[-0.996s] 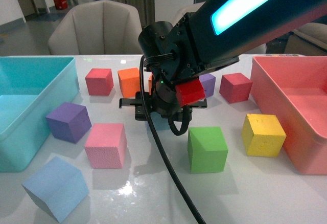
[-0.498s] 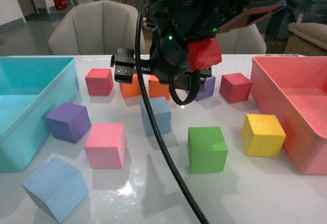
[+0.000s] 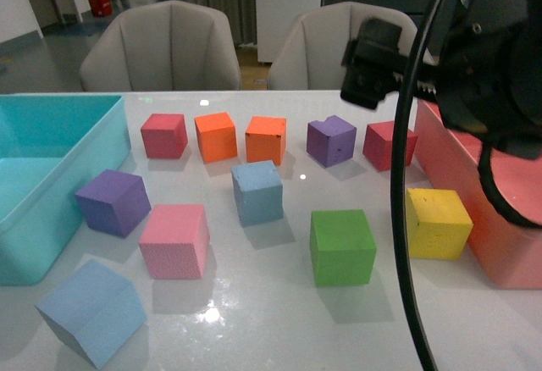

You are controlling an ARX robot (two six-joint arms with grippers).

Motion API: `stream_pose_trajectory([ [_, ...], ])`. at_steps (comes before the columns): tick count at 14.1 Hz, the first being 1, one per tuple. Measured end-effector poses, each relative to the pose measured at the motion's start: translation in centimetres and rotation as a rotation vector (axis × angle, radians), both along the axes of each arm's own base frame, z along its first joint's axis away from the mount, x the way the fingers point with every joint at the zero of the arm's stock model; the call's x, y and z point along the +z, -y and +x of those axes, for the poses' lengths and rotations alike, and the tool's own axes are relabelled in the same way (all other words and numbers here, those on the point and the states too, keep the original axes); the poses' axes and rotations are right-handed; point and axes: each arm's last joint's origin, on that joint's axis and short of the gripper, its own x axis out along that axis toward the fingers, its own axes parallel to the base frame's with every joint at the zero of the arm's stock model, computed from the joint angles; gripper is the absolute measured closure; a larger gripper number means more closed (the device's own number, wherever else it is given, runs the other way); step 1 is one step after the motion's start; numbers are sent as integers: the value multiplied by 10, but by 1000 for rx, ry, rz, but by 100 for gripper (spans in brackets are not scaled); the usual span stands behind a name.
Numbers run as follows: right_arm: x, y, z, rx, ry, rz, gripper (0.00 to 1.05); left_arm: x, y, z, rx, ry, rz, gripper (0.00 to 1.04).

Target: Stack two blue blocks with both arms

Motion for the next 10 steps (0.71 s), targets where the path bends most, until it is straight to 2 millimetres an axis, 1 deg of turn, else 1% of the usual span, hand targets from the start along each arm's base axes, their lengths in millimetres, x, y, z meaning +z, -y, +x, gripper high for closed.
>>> stream_pose_trajectory([
  [1, -2, 2, -5, 2, -3, -9, 6, 0, 0, 0, 0, 0, 0, 7],
  [3, -6, 5, -11, -6, 58, -33, 8, 0, 0, 0, 0, 0, 0, 7],
  [4, -6, 8, -14, -22, 136, -35, 12, 0, 0, 0, 0, 0, 0, 7],
  [5, -6, 9, -16, -24, 164, -52, 14, 0, 0, 0, 0, 0, 0, 7],
  [6, -3, 25, -34, -32, 299, -111, 25, 0, 0, 0, 0, 0, 0, 7],
  [7, 3, 47, -60, -43, 398, -185, 36, 0, 0, 0, 2, -1, 0, 7],
  [8, 12, 69, -90, -55, 442, -257, 48, 0, 0, 0, 2, 0, 0, 7],
  [9, 9, 85, -121, -46, 425, -298, 61, 0, 0, 0, -1, 0, 0, 7],
  [10, 0, 94, -143, -30, 419, -316, 74, 0, 0, 0, 0, 0, 0, 7],
])
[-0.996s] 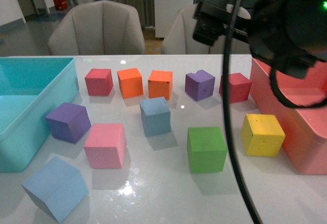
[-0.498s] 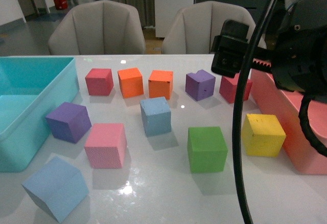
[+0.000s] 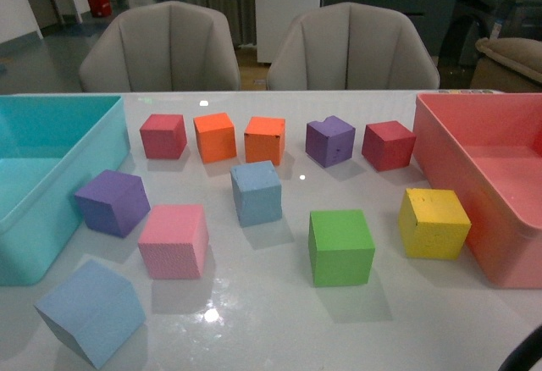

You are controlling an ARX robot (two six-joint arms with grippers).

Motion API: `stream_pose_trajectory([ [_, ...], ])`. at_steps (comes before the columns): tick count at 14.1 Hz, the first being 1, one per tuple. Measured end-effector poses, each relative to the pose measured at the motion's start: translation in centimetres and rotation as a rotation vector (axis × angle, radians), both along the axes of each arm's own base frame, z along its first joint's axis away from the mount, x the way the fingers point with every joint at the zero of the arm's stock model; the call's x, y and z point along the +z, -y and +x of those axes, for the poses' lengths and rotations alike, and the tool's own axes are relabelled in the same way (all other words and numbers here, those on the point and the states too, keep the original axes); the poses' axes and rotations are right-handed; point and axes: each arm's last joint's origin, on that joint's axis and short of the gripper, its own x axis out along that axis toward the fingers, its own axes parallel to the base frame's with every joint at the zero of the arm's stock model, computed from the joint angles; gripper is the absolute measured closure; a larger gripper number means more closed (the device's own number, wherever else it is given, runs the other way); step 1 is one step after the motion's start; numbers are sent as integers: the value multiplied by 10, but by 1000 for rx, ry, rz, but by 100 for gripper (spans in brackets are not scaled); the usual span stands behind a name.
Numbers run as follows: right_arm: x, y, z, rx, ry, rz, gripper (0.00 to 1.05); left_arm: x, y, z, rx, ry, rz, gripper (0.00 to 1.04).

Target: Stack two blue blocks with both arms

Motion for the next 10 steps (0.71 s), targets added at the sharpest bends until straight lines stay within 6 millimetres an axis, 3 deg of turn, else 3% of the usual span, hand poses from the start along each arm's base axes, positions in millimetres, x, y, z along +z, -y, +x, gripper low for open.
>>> stream_pose_trajectory([
  [2, 4, 10, -17, 9, 69, -2, 102, 0, 0, 0, 0, 0, 0, 7],
  [8, -15, 34, -46, -5, 54, -12, 103, 0, 0, 0, 2, 0, 0, 7],
  [10, -19, 33, -52, 8, 72, -12, 103, 0, 0, 0, 0, 0, 0, 7],
])
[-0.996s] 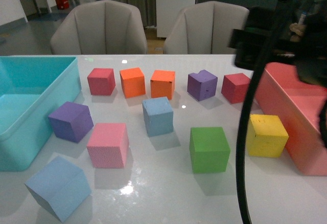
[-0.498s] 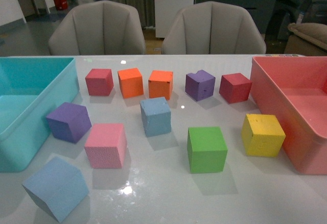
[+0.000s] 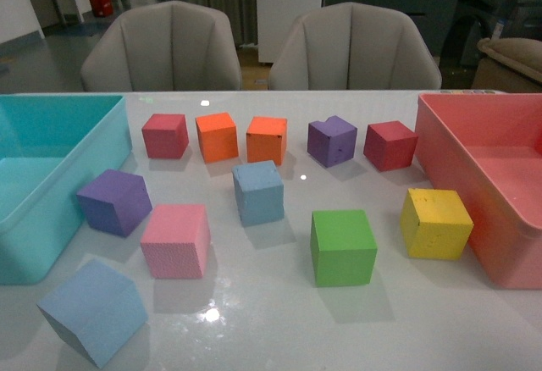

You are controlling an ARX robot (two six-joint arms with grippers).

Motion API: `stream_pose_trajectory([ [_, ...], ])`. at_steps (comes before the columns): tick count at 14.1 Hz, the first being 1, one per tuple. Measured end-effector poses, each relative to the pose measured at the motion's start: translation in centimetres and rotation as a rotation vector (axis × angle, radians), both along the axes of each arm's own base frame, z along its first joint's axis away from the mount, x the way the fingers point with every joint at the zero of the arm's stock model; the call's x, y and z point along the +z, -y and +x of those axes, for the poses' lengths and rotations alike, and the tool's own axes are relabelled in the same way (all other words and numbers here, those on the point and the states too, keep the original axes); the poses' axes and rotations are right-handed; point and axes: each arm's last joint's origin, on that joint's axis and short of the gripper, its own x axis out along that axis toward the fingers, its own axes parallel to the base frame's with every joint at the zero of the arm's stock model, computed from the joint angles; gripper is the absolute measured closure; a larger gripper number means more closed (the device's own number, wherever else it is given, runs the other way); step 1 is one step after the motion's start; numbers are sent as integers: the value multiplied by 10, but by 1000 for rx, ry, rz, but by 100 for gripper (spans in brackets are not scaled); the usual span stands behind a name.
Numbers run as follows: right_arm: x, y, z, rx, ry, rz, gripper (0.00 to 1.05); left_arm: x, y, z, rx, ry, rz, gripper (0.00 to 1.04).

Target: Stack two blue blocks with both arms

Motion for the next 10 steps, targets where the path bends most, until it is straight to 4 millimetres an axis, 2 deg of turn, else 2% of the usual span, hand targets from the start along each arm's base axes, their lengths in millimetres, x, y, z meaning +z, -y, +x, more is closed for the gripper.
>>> stream_pose_trajectory([
  [1, -5, 0, -3, 2, -16, 0, 103, 0, 0, 0, 0, 0, 0, 7],
  [10, -3, 0, -20, 2, 0, 0, 103, 0, 0, 0, 0, 0, 0, 7],
])
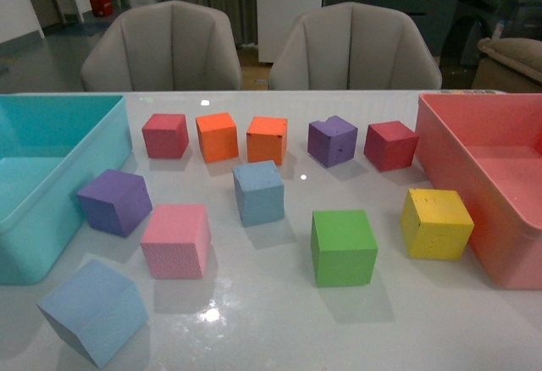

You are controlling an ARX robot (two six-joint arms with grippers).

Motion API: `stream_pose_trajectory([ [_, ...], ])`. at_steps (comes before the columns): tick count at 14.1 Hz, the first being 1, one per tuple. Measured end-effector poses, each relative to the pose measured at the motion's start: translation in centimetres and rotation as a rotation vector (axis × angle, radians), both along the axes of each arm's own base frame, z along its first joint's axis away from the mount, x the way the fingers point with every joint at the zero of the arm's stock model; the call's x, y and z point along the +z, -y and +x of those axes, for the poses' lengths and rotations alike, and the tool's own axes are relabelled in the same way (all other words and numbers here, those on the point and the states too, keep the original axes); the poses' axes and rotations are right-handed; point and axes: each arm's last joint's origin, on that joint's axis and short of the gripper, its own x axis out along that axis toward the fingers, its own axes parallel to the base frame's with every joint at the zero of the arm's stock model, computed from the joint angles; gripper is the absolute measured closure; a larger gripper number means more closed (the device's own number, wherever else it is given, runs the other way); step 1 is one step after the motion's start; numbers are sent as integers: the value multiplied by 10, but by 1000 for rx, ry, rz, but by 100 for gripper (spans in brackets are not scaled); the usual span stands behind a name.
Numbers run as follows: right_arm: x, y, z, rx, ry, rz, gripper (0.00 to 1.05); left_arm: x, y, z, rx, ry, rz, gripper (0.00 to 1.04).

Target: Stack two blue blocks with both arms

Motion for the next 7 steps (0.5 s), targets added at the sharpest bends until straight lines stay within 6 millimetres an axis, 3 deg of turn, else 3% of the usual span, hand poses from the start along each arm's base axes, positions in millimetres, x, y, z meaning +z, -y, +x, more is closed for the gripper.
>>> stream_pose_trajectory([
  [7, -4, 0, -15, 0, -14, 0, 103, 0, 0, 0, 0, 0, 0, 7],
])
